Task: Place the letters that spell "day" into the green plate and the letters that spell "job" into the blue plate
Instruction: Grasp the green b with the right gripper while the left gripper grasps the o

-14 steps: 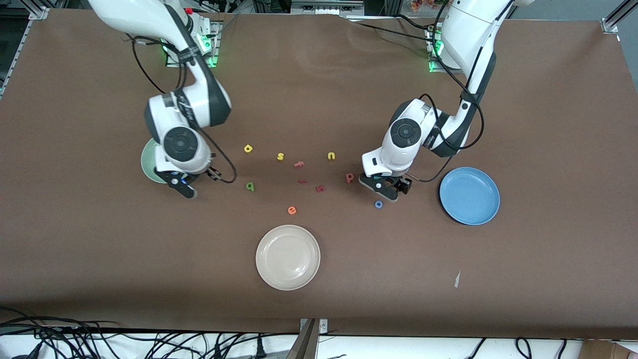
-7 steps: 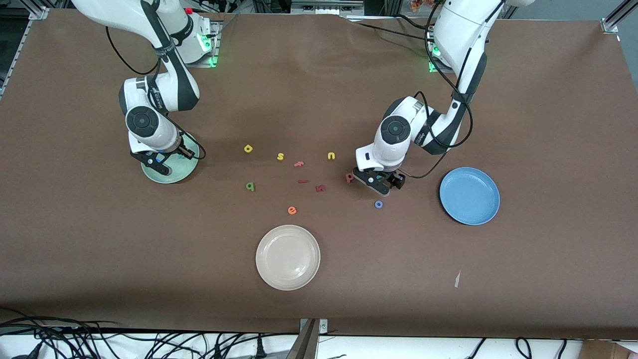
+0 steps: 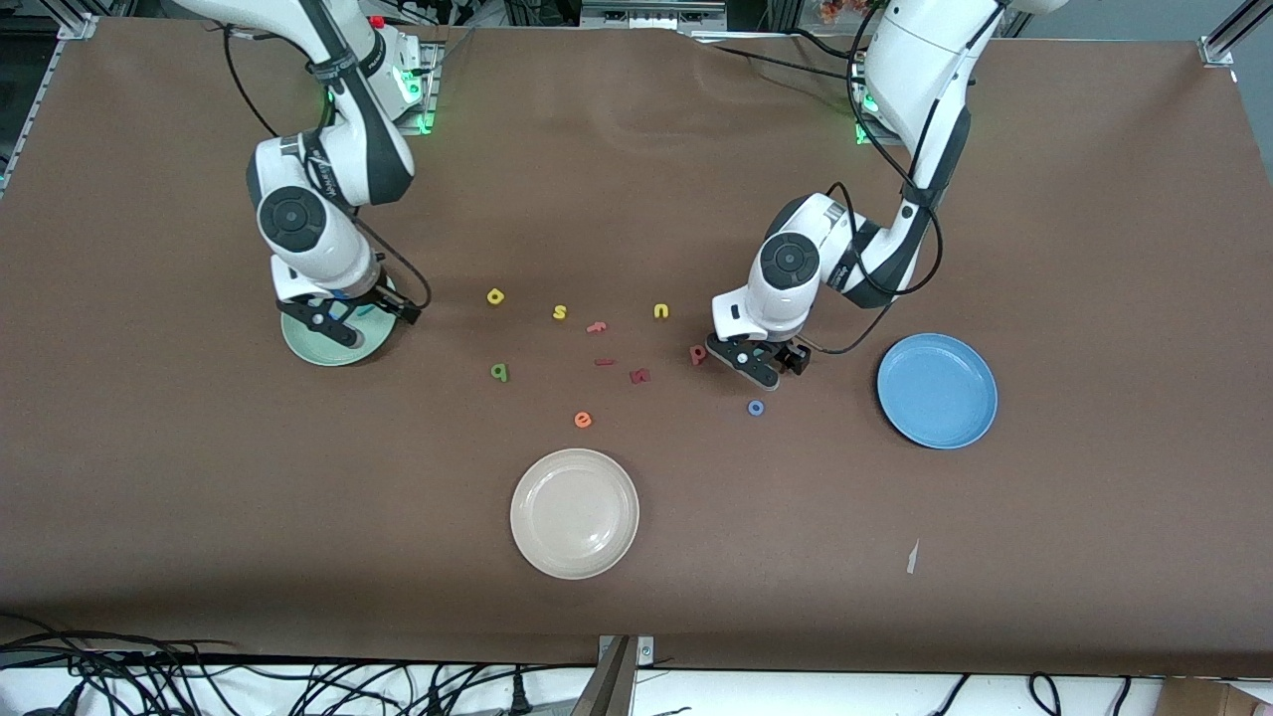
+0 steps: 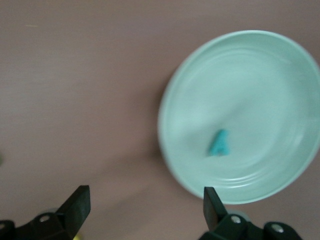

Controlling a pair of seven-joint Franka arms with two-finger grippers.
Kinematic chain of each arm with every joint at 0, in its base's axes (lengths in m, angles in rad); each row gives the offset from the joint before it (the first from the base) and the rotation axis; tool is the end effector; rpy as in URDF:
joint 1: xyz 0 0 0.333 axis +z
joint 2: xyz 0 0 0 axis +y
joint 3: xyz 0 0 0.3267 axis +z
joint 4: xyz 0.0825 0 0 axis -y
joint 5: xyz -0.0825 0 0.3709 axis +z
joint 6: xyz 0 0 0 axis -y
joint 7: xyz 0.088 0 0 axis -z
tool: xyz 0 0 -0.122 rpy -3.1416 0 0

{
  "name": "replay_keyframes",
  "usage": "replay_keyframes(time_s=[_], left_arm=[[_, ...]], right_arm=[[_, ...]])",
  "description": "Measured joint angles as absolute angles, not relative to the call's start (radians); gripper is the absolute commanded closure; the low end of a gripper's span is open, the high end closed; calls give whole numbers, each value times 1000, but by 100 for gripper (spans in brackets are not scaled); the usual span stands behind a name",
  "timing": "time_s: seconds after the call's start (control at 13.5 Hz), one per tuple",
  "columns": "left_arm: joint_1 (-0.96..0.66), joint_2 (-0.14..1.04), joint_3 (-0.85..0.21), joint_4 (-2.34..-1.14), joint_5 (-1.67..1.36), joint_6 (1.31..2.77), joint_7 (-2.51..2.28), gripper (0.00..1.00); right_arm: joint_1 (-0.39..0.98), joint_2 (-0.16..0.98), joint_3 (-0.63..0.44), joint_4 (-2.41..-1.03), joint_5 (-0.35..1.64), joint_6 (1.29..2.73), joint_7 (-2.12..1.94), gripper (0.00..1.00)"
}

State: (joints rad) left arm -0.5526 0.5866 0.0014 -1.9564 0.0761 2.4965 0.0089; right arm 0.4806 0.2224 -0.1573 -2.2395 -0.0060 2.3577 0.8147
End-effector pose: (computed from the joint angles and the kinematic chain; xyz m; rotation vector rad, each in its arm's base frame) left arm 0.5189 -0.3187 0.1735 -2.9372 0.9444 0.0505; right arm 0.4978 0.1664 0.2678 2.9634 -0.7329 -0.0988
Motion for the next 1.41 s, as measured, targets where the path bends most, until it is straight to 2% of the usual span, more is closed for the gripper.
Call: replay_keyframes(time_s=[0.22,0.44,0.59,0.67,0.81,0.89,0.96,1.04,1.11,1.41], left_arm=[[-553,587,2,-1956,76,2499,9,47],[-556,587,0,-1948,76,2502,9,66],[-556,588,2,-1934,76,2507,9,72],[-556,588,2,-1927,76,2509,9,74],[-555,587,6,-1906,76,2510,9,73],[-554,587,9,-1902,76,2510,9,66],[-554,587,11,-1901,76,2510,9,45],[-553,587,11,-1901,76,2510,9,35],[-553,587,12,-1901,76,2510,8,34],[-550,589,13,-1908,76,2506,7,34]], right_arm=[[500,311,-82,-2046,41,2266,830,0],[512,424,-22,-1890,42,2215,599,0],[514,462,-20,-1861,42,2220,456,0],[514,480,-20,-1858,42,2235,421,5],[514,519,-20,-1857,42,2264,383,22],[515,537,-20,-1857,42,2286,372,29],[515,551,-19,-1857,42,2301,354,31],[515,562,-19,-1857,42,2310,323,31],[514,570,-19,-1857,42,2323,290,34],[514,599,-19,-1857,42,2374,244,36]])
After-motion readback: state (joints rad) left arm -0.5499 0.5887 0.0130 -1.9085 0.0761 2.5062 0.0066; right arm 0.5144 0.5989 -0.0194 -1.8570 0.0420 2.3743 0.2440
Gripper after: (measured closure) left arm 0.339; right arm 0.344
